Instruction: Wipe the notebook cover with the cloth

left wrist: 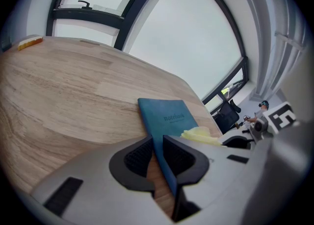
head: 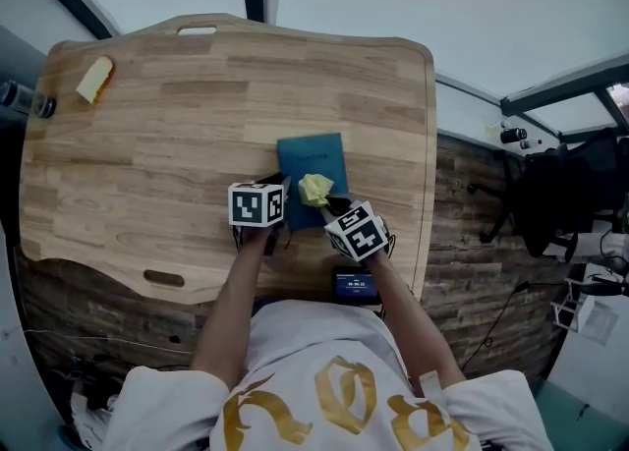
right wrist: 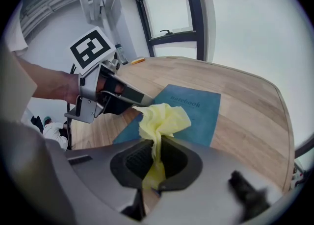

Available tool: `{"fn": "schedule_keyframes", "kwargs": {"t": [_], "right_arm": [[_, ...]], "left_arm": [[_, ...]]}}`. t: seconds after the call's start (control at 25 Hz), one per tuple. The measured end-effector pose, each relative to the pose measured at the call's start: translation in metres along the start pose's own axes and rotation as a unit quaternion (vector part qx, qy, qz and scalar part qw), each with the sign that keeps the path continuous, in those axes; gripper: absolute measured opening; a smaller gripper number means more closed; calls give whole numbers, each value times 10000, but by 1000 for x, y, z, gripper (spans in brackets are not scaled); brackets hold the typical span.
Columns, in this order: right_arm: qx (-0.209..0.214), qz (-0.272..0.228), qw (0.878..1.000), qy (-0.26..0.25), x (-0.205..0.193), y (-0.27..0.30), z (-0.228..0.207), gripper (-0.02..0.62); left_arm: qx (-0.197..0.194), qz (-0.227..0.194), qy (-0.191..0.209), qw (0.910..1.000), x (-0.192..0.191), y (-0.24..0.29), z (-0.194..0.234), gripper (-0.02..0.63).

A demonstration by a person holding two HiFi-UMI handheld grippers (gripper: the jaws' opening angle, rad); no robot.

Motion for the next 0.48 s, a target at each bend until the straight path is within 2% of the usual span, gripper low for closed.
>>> {"fn": "schedule_keyframes", "kwargs": {"t": [0.48], "right_arm": [[-435, -142, 9989, -31, -10, -10, -23, 37]], "left_arm": [[-8, 9, -10, 10000, 2, -1, 1, 75]]}}
Point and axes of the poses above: the fingertips, and each gripper's own axes: y forward along the fingers, z to its left, x out of its top, the point moved 7 cm from there along -y, backward along the fingers, and after that the axes turned 8 degrees about -x, right-handed, at the moved point
